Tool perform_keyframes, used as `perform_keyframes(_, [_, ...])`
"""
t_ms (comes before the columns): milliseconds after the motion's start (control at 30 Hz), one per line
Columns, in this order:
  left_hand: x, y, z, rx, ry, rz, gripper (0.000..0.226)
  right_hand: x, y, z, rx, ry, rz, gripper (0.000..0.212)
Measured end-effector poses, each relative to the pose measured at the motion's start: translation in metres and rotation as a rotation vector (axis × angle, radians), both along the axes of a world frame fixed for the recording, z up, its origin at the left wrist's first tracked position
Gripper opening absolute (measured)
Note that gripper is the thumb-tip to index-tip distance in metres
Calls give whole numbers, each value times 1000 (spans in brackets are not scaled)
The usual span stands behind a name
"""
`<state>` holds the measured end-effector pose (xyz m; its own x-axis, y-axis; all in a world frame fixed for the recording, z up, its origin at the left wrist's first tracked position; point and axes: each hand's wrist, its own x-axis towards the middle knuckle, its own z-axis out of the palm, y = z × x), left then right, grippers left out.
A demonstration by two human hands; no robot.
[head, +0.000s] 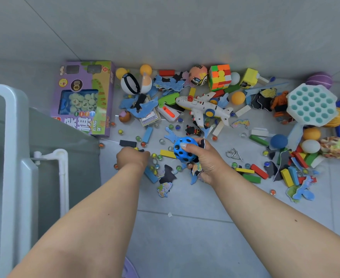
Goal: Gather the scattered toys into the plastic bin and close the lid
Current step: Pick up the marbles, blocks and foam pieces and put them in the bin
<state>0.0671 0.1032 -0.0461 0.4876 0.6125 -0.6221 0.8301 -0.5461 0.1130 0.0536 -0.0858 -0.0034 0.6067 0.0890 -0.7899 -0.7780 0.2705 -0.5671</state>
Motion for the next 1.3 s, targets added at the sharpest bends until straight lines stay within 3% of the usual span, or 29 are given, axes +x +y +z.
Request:
perform_keyframes(100, [6, 0, 8, -18, -40, 14, 35, 1, -1, 0, 3, 1, -9, 22])
perform_keyframes(200, [6, 5, 22, -218, -204, 245, 32, 3, -2, 2, 2, -5, -20, 21])
perform_keyframes(333, [-10, 11, 36, -842, -504, 724, 13, 5, -4, 6, -4, -10, -33, 22])
perform_keyframes(400, [-21, 15, 41, -1165, -564, 835, 9, 4, -4, 7, 2, -11, -36, 21])
perform_keyframes(500, [-30, 24, 46, -1482, -544, 802, 58, 2, -4, 8, 10, -20, -26, 21])
perform_keyframes(600, [-37, 31, 48, -1602, -507, 775, 57, 0, -3, 7, 2, -15, -10, 22])
perform_keyframes(767, [-41, 31, 54, -1480, -476, 761, 47, 0, 0, 7, -9, -13, 1, 25])
perform_keyframes(867, [-36, 26, 47, -1249, -476, 854, 14, -1, 2, 6, -5, -21, 19, 24])
perform_keyframes(967, [-35, 30, 36, -936, -507, 857, 16, -2, 3, 4, -13, -18, 26, 24])
perform_keyframes(1100, [-49, 37, 15, -364, -326, 568, 25, -5, 5, 2, -27, -10, 51, 24])
perform_keyframes(1200, [-61, 39, 0, -190, -218, 349, 11, -8, 10, 2, -27, -2, 69, 23])
perform_keyframes(1233, [-63, 38, -3, -176, -176, 275, 20, -9, 11, 1, -26, 2, 71, 23])
perform_keyframes(1300, [-65, 33, -6, -164, -94, 176, 63, -10, 14, 2, -25, 7, 77, 24])
